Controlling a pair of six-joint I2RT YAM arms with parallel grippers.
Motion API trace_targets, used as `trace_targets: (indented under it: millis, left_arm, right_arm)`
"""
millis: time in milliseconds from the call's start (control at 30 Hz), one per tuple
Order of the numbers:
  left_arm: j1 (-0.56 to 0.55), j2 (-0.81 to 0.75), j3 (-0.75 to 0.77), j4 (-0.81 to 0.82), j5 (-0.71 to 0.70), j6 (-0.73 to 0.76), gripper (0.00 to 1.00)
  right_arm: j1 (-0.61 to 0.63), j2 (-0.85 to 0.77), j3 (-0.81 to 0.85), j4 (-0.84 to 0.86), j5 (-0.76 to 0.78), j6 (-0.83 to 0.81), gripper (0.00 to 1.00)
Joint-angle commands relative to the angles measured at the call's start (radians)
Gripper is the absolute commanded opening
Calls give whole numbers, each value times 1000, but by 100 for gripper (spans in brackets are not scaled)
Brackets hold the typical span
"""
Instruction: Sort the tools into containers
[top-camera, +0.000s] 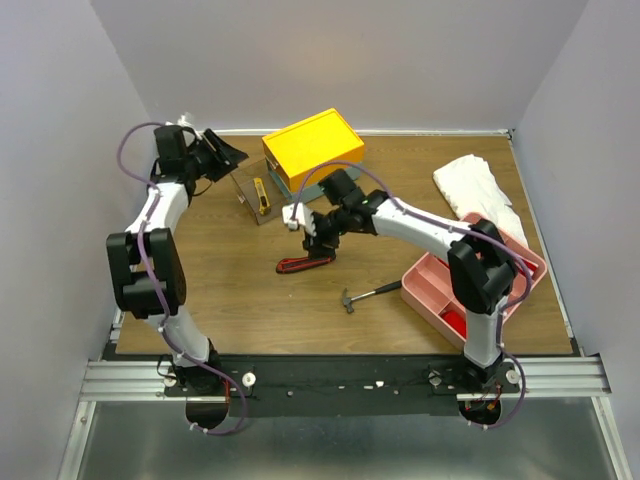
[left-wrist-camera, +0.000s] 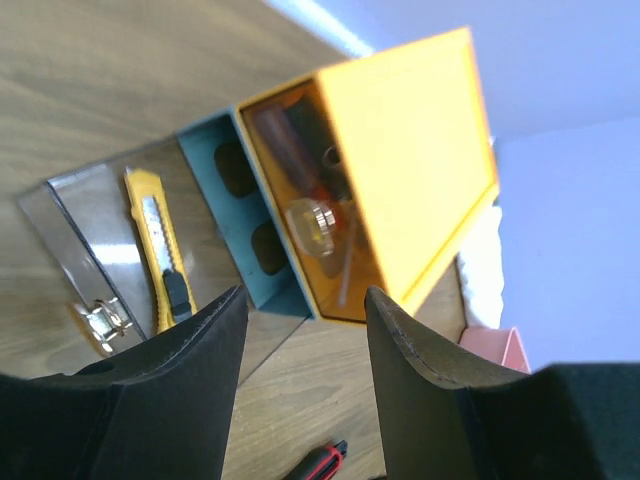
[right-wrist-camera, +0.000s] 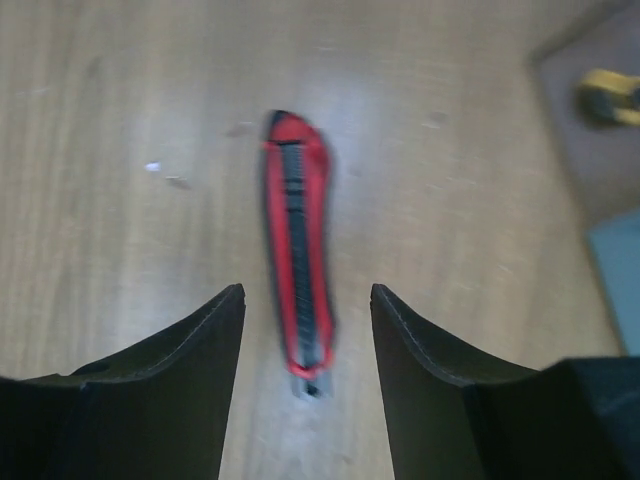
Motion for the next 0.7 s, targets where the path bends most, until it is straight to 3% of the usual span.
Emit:
trace_targets:
  millis: [0,200,433,667]
  left_arm:
    - [68,-175,-24,-76,48,54,59]
    - [114,-330,-112,-173,64,173,59]
    - [131,-419,-204,-166,64,170,59]
    - [136,-463,-259,-161,67,170,58]
  right_arm:
    - [62,62,-24,-111,-27,-123,61]
    - [81,181,72,-179,59,-114,61]
    - [107,236,69,-162,203,-137,61]
    - [128,241,54,-102,289,-140,37]
